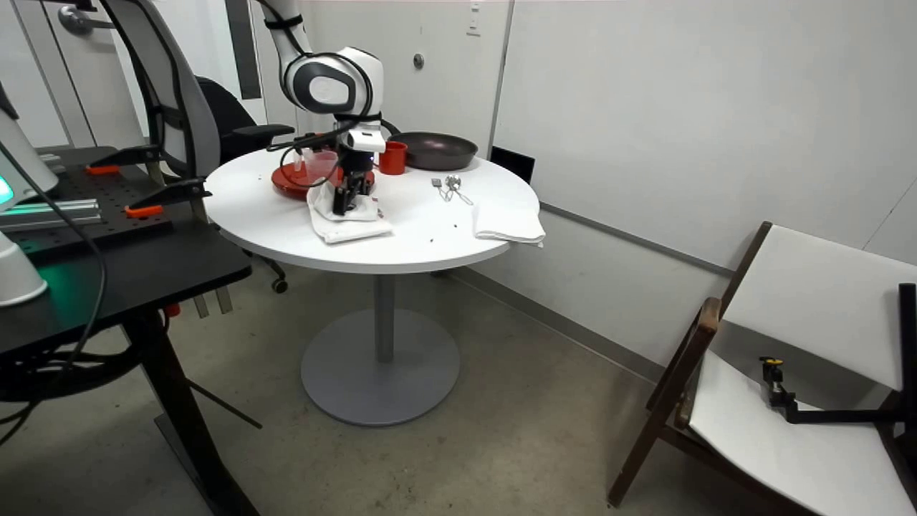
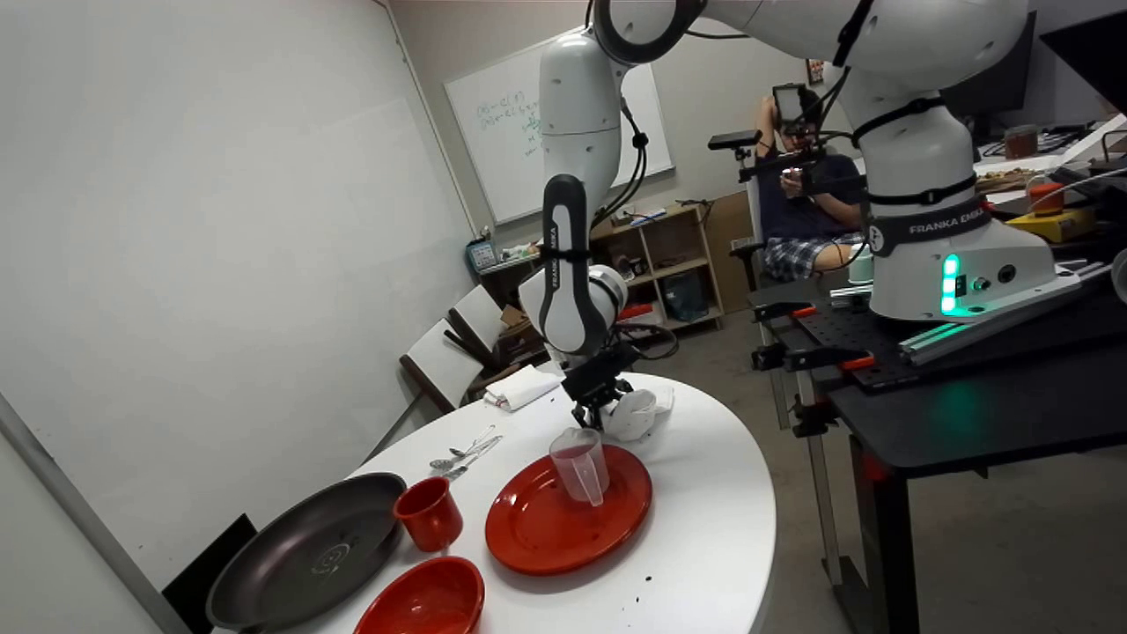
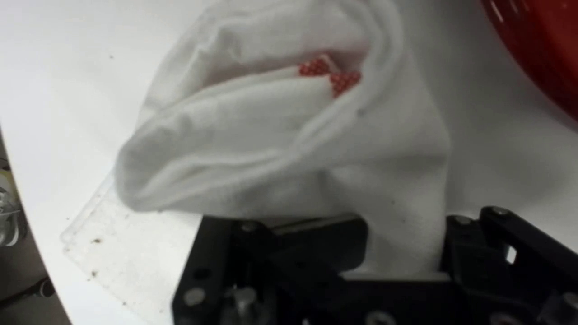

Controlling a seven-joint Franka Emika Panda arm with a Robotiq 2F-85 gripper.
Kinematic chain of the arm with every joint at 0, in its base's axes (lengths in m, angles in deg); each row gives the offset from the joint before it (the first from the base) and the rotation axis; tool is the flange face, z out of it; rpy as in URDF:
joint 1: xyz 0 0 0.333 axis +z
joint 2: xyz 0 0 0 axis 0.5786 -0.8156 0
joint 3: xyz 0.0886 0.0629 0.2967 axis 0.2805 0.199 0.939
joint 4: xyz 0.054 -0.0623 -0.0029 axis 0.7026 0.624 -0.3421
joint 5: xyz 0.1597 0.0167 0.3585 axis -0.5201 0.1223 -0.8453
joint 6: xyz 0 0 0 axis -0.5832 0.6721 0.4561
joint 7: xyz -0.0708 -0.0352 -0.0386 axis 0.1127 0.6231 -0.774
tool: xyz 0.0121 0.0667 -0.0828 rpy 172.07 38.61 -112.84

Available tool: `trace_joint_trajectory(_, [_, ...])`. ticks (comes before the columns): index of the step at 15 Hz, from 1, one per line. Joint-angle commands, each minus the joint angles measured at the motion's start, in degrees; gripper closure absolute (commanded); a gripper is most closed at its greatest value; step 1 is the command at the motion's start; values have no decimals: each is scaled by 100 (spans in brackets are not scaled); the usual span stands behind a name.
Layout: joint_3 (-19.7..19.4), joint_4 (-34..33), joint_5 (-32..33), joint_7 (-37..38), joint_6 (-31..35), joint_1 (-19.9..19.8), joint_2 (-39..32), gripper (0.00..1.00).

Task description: Use the towel to wipe the table

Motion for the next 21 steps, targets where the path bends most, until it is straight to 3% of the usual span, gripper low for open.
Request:
trace_joint_trajectory(1, [176,131,-41,32,-445,-182,91,100])
trace_joint_trajectory(9, [233,155,-30,62,-911,-298,124,100])
trace_joint_trajectory(21, [425,-703,14,-12,-541,-265,-378,100])
